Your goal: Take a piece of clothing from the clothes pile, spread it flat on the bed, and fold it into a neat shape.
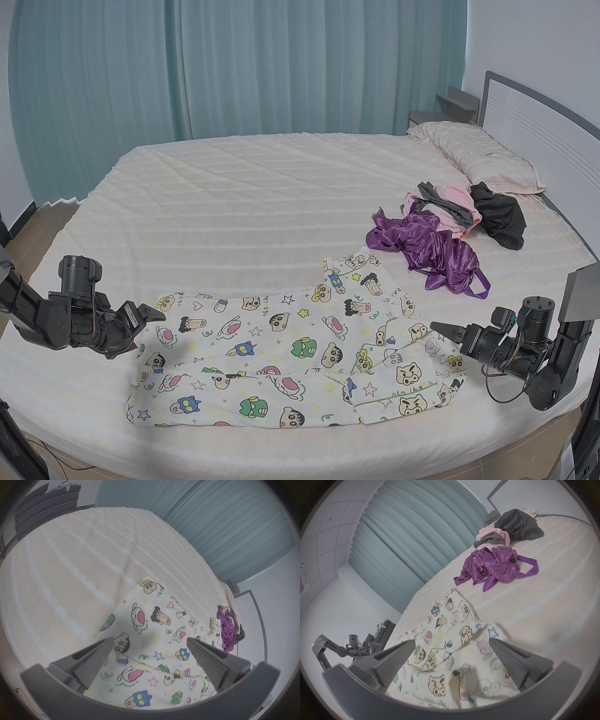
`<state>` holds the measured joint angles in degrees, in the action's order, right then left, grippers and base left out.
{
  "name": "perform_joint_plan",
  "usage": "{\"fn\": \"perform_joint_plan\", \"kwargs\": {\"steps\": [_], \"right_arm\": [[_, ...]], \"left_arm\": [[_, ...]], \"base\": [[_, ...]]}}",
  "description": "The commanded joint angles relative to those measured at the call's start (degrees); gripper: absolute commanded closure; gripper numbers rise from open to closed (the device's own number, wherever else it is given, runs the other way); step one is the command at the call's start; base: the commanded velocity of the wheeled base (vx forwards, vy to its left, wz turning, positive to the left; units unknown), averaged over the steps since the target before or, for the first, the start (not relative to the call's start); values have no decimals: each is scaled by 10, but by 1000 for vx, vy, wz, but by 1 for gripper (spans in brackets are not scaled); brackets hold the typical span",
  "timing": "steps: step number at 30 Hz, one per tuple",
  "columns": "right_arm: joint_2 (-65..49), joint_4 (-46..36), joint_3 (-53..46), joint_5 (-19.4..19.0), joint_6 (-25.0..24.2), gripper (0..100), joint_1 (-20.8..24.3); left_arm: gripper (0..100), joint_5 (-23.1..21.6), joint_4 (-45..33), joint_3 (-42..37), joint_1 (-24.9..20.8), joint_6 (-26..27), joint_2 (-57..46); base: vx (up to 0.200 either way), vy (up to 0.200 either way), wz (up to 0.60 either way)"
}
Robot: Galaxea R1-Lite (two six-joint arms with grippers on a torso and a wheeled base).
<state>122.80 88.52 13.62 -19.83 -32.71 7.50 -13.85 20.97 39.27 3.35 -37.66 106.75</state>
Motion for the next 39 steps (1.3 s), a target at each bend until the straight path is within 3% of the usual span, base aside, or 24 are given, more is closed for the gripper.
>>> {"fn": "perform_joint_plan", "kwargs": {"steps": [1,26,39], "right_arm": [[0,0,-1,0,0,0,1],[0,-1,-4,1,1,0,5],[3,-1,-4,1,1,0,5]], "left_arm": [[0,0,0,-4,0,0,-1],[0,1,0,-3,-3,-1,6],[0,1,26,5,-3,-57,14]], "base": [[0,0,0],[0,0,0],[0,0,0]]}}
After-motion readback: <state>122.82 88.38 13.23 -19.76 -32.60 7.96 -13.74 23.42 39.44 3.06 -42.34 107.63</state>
